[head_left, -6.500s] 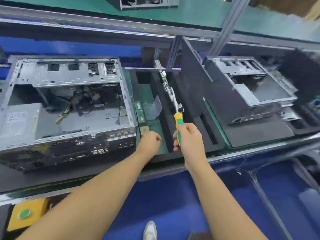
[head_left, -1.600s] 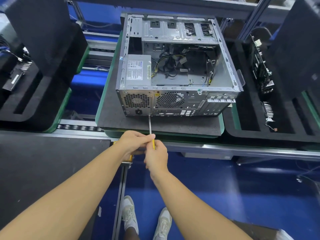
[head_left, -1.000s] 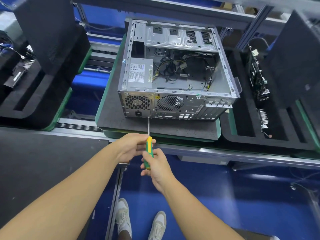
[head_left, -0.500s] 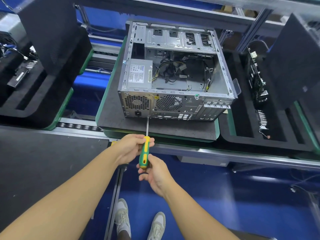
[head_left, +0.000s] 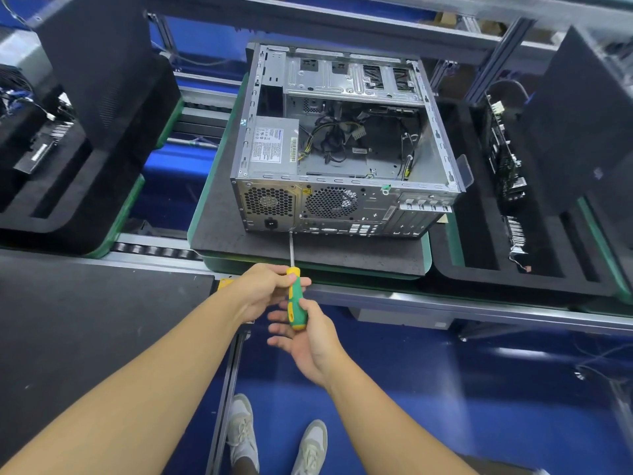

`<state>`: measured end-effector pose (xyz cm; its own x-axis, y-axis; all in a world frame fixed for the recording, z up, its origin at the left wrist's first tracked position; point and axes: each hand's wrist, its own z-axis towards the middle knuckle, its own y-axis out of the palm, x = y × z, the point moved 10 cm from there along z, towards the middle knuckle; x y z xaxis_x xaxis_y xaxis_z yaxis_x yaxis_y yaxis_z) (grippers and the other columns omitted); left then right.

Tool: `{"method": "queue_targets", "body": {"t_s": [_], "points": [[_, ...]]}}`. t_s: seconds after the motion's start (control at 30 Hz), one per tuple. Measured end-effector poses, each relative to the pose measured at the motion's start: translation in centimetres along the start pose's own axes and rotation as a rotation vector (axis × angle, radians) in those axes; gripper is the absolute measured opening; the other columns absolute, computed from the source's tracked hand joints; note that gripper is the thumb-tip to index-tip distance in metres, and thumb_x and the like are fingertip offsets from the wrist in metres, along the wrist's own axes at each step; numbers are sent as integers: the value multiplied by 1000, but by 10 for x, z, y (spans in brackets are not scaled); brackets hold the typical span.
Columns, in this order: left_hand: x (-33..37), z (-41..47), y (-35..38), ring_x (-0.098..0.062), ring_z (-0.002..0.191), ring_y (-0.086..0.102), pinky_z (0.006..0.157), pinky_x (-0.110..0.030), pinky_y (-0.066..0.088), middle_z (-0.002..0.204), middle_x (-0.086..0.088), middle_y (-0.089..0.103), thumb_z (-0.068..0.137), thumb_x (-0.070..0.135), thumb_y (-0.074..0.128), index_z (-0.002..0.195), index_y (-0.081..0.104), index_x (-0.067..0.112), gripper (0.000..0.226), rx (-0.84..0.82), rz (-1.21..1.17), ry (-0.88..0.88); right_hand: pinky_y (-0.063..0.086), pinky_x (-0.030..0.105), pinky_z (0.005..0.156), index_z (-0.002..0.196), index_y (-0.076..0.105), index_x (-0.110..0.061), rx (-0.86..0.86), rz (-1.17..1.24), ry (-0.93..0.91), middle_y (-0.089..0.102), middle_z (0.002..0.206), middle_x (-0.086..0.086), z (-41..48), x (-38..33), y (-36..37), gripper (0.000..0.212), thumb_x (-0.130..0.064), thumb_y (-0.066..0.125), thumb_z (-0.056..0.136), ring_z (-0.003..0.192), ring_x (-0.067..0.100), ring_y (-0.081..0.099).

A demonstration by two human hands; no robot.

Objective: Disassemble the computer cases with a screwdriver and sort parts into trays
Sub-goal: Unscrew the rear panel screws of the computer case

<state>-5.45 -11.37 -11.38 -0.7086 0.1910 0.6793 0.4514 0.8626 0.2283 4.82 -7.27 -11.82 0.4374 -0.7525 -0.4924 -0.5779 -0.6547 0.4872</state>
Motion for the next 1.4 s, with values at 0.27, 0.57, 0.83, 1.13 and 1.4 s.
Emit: {"method": "queue_targets", "body": {"t_s": [0.27,0.57,0.83,1.13,1.4], "points": [[9,-7,-7,-22,74,60,67,-34,50,79,-11,66,82,21,81,95,69,-3,30,182,228,30,52,28,66,105,53,-8,72,-304,-197,60,94,11,4,-17,-1,17,-16,65,97,75,17,57],[7,-14,-5,-27,98,68,79,-35,54,113,-17,73,98,2,56,129,55,-2,32,112,5,-37,50,30,54,108,62,4,-80,12,53,64,82,16,1,-8,5,33,-20,39,101,63,21,59],[7,-16,2,-22,74,62,61,-30,49,84,-15,66,84,16,79,106,68,-8,34,146,189,-25,52,26,59,113,51,-5,58,-138,-99,63,100,14,5,-17,-2,27,-1,67,92,67,16,58],[0,-15,-8,-18,72,71,60,-29,52,108,-17,74,95,6,62,126,57,-4,33,25,13,-51,51,31,57,105,57,1,-70,52,140,59,80,14,-5,-2,13,30,-23,40,103,65,22,57],[11,-18,-6,-21,70,66,51,-25,51,85,-13,71,82,11,80,114,67,0,36,161,112,36,57,31,60,116,49,-3,33,-113,-72,62,90,12,-1,-15,9,28,-5,66,94,65,16,62]]}}
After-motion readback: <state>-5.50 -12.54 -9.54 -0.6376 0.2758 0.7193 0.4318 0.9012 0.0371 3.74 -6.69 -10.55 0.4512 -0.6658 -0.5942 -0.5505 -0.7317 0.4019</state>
